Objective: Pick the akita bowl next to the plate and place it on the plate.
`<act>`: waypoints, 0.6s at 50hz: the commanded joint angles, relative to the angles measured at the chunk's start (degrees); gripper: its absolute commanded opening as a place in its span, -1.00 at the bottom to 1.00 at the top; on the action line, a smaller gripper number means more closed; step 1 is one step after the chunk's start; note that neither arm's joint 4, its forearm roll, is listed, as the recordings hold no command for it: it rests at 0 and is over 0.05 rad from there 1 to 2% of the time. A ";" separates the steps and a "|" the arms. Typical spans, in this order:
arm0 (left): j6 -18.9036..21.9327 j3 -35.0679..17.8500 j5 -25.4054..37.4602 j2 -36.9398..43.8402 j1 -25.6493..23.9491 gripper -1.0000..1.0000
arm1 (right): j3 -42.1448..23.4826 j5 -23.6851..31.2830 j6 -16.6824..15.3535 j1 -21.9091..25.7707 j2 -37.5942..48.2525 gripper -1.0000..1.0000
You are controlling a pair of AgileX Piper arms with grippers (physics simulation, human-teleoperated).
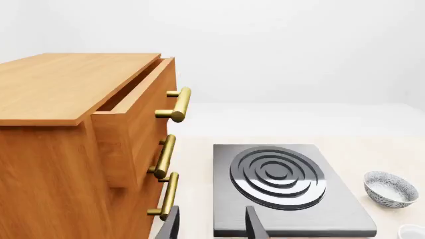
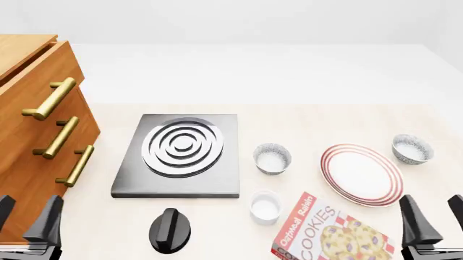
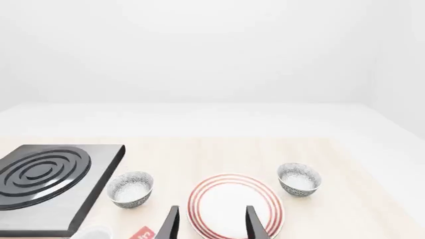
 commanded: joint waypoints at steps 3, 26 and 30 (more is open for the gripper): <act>0.00 0.00 0.00 0.00 0.00 1.00 | -0.18 0.08 0.13 0.15 0.22 1.00; 0.00 0.00 0.00 0.00 0.00 1.00 | -1.84 -0.87 -0.02 0.86 2.47 1.00; 0.00 0.00 0.00 0.00 0.00 1.00 | -2.05 -2.58 -0.32 1.05 4.28 1.00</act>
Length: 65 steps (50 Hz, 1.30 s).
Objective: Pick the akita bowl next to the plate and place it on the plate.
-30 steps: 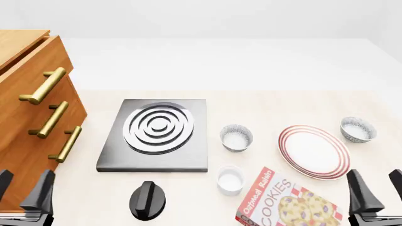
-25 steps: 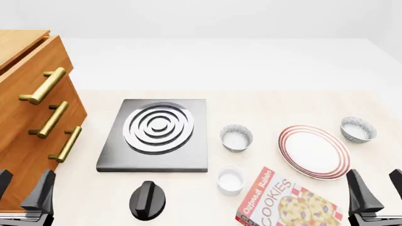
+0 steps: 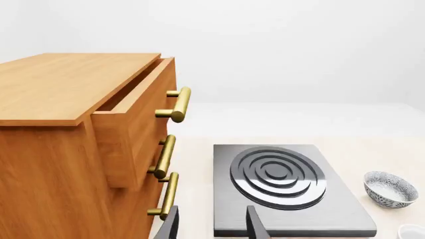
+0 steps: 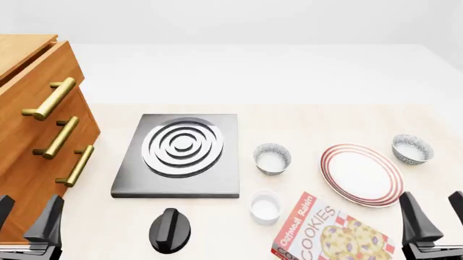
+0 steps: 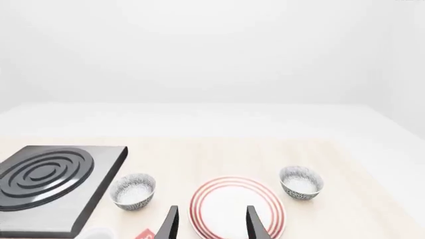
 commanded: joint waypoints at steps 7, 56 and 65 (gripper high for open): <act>0.00 0.00 0.00 0.00 0.00 1.00 | -1.51 -4.48 -0.40 0.50 5.54 1.00; 0.00 0.00 0.00 0.00 0.00 1.00 | -6.99 -24.04 -1.98 -0.97 31.89 1.00; 0.00 0.00 0.00 0.00 0.00 1.00 | -8.40 -27.28 -2.32 -1.44 37.32 1.00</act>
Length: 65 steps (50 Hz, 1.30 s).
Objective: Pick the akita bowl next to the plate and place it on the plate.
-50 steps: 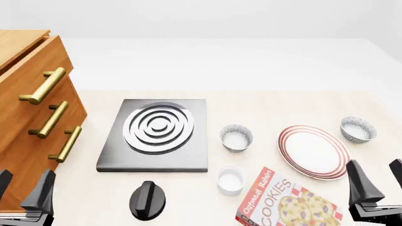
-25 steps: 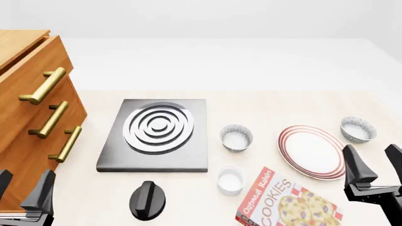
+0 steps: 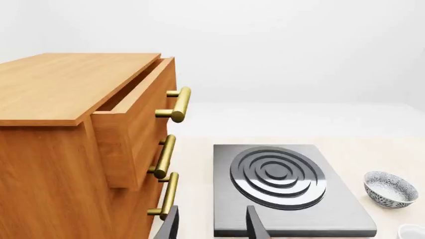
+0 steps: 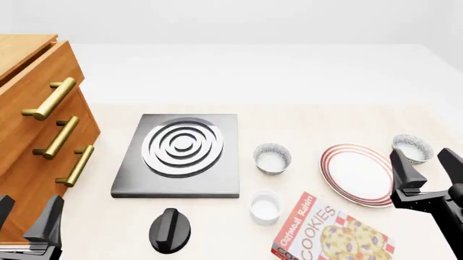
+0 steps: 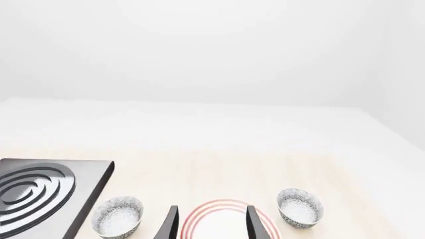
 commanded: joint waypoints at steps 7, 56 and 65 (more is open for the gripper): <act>0.00 0.00 0.00 0.00 0.00 1.00 | -2.87 -5.27 0.04 -0.87 9.96 1.00; 0.00 0.00 0.00 0.00 0.00 1.00 | -8.79 -13.27 -2.45 -4.51 25.94 1.00; 0.00 0.00 0.00 0.00 0.00 1.00 | -10.48 -13.42 -2.84 -5.16 28.18 1.00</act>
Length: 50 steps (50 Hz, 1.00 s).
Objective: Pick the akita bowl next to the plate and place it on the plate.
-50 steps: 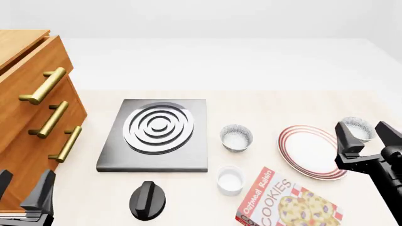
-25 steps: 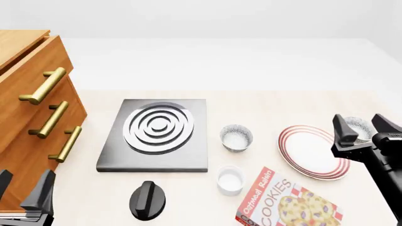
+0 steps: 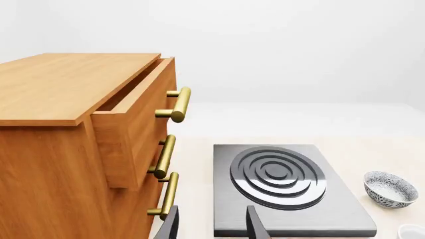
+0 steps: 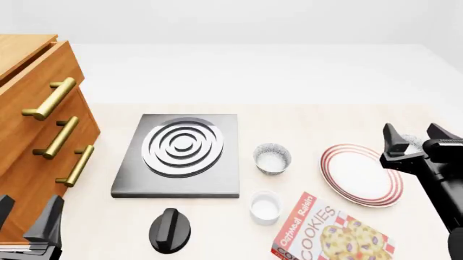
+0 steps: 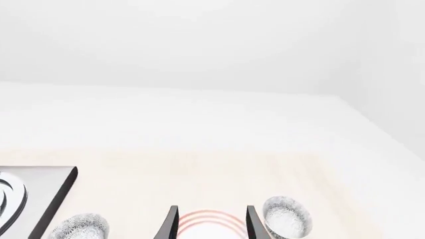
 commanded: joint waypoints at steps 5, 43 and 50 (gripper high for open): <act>0.00 0.00 0.00 0.00 0.00 1.00 | -3.47 0.02 -0.49 -1.16 4.22 1.00; 0.00 0.00 0.00 0.00 0.00 1.00 | -12.62 -0.07 -0.73 -9.00 16.48 1.00; 0.00 0.00 0.00 0.00 0.00 1.00 | -13.34 -0.41 -0.71 -10.09 17.91 1.00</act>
